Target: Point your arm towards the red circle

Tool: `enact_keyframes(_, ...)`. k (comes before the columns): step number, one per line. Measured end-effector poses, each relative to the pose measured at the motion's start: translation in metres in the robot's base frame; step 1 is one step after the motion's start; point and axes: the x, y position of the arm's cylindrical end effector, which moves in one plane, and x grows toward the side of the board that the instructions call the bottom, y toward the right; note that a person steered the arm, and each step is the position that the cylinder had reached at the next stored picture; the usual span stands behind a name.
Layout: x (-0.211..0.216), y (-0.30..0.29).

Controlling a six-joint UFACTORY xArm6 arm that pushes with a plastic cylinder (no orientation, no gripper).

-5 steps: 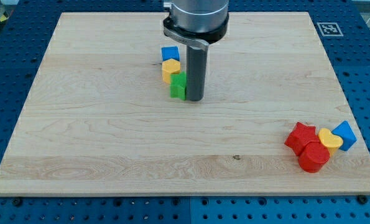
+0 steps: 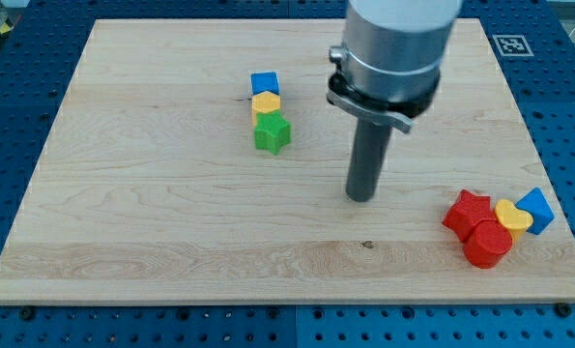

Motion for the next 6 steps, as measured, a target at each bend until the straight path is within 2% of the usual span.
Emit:
enact_keyframes(3, 0.101, 0.073)
enact_keyframes(5, 0.096, 0.135)
enact_keyframes(6, 0.092, 0.149)
